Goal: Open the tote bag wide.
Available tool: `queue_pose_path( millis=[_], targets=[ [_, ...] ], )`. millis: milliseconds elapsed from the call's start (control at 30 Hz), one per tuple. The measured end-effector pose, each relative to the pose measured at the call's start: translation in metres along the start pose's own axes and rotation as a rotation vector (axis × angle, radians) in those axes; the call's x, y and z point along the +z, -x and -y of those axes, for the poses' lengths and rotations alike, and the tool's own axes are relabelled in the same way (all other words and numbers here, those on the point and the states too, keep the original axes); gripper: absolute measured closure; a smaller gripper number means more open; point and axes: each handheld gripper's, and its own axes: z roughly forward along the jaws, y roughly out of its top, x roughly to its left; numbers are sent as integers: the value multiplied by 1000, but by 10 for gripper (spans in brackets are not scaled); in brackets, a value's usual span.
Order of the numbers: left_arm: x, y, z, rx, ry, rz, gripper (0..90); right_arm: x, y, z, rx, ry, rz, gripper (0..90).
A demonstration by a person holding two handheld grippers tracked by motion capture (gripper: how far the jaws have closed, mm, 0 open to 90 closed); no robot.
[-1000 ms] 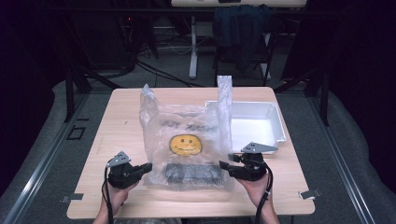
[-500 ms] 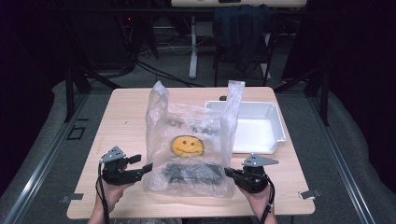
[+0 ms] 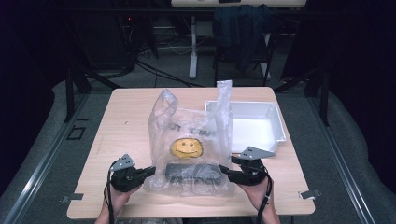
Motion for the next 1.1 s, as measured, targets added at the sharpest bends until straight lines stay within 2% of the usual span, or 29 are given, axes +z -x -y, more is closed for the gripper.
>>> queue_pose_path(
  millis=[33,67,100,133,200,267,300,333,367,400,433,467,500,533,567,600,633,667,733,767,800,867,900,933,967,1000,1033,1067,1100],
  targets=[
    [0,0,0,0,0,0,884,4,-1,0,-10,-3,19,696],
    [2,0,1,9,-16,-1,884,4,-1,0,-10,-3,19,696],
    [5,0,5,12,-43,4,884,8,1,5,-18,-13,5,849],
    [6,0,7,10,-58,7,884,7,0,9,-27,-14,0,882],
    [7,-1,8,7,-76,15,883,6,0,12,-34,-21,-11,896],
    [8,-1,10,-4,-90,14,876,3,-1,21,-17,-25,-40,899],
    [7,-2,10,6,-105,18,842,0,-3,29,-23,-44,-42,900],
    [7,-2,10,6,-105,18,797,0,-3,29,-23,-44,-42,900],
    [5,-3,8,8,-104,15,797,0,-3,32,-16,-44,-47,900],
    [0,-3,2,3,-86,13,674,1,-2,36,6,-50,-46,900],
    [0,-3,2,3,-86,13,573,1,-1,37,2,-56,-52,900],
    [-4,-2,-2,4,-71,-8,573,1,-1,37,2,-56,-52,900],
    [-15,-1,-13,-14,-21,-9,402,0,-1,39,10,-60,-57,900],
    [-15,-1,-13,-14,-21,-9,347,0,-1,39,10,-60,-57,900],
    [-19,1,-18,-16,12,-16,347,0,-2,40,18,-53,-60,900],
    [-22,3,-24,-15,25,-16,313,-2,-1,42,13,-62,-60,900],
    [-19,6,-31,-9,42,-27,293,-3,-1,44,14,-68,-71,900],
    [-19,6,-31,-9,42,-27,306,-3,-2,45,17,-58,-67,900],
    [-8,8,-34,7,24,-39,329,-4,-3,45,16,-63,-75,900],
    [-1,8,-34,17,6,-41,511,-3,-5,45,6,-72,-86,900],
    [6,8,-32,22,-22,-42,511,-3,-5,45,6,-72,-86,900],
    [16,9,-25,17,-53,-35,724,-2,-5,46,3,-91,-79,900],
    [20,10,-20,27,-74,-26,791,-1,-4,47,16,-105,-70,900],
    [23,13,-11,28,-97,1,870,2,2,50,45,-139,-60,898],
    [23,15,-8,29,-104,5,884,3,5,51,55,-140,-65,831],
    [21,17,-6,50,-111,-10,889,4,6,50,64,-150,-53,709],
    [21,17,-6,50,-111,-10,891,4,6,50,64,-150,-53,709],
    [20,17,-5,53,-111,-5,891,3,5,47,51,-152,-21,612],
    [19,17,-3,54,-115,4,891,1,3,44,31,-135,-10,539]
  ],
)
